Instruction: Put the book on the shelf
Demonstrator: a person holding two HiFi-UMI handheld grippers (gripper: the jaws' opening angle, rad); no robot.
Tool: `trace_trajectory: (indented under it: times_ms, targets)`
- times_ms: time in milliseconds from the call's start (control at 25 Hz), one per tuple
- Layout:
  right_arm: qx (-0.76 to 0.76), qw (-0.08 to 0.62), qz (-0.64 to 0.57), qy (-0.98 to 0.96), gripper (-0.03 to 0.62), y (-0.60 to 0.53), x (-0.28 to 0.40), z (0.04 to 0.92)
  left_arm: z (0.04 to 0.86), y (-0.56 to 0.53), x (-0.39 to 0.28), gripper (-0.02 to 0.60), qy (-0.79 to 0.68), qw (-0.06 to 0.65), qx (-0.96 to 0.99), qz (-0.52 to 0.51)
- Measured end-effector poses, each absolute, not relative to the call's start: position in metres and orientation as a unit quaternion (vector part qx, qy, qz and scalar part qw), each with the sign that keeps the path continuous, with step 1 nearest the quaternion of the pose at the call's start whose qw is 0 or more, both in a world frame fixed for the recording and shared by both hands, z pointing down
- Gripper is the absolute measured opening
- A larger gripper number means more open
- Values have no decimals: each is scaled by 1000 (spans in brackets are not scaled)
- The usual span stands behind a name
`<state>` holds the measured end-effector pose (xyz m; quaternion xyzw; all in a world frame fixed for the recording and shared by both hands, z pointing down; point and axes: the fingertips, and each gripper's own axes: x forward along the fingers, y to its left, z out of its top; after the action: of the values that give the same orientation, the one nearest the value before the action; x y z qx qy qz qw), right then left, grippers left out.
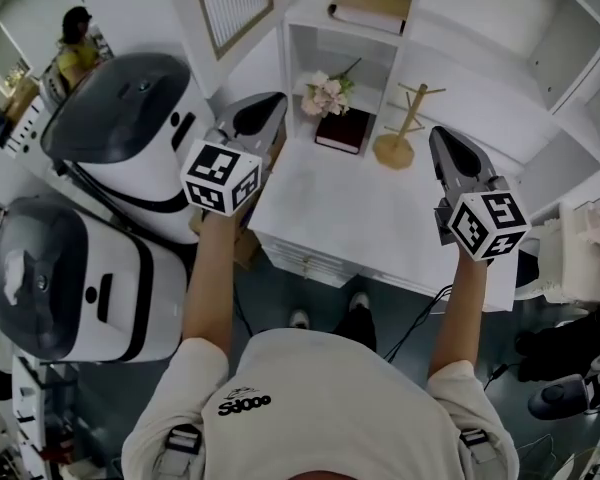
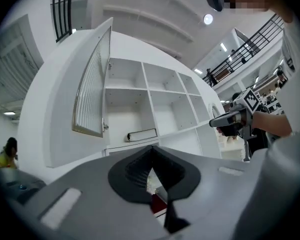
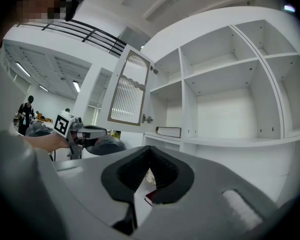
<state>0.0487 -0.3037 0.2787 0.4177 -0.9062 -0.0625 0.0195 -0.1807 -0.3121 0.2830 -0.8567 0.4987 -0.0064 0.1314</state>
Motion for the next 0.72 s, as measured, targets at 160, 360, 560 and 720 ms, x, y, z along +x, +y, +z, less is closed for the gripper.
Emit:
trace_trajectory:
  times_ms: [160, 360, 560, 720]
  targets:
    - [425, 18, -68, -902, 2, -290, 42, 279, 290, -288, -179, 17, 499, 143, -854, -27]
    - [421, 27, -82, -903, 2, -277, 33, 277, 290, -267, -173, 17, 479, 152, -864, -24]
    - [423, 26, -94, -901, 2, -267, 31, 275, 288, -256, -170, 17, 479, 169, -861, -29]
    - [417, 42, -107, -902, 2, -261, 24, 277, 286, -253, -166, 17, 478, 175, -860, -30]
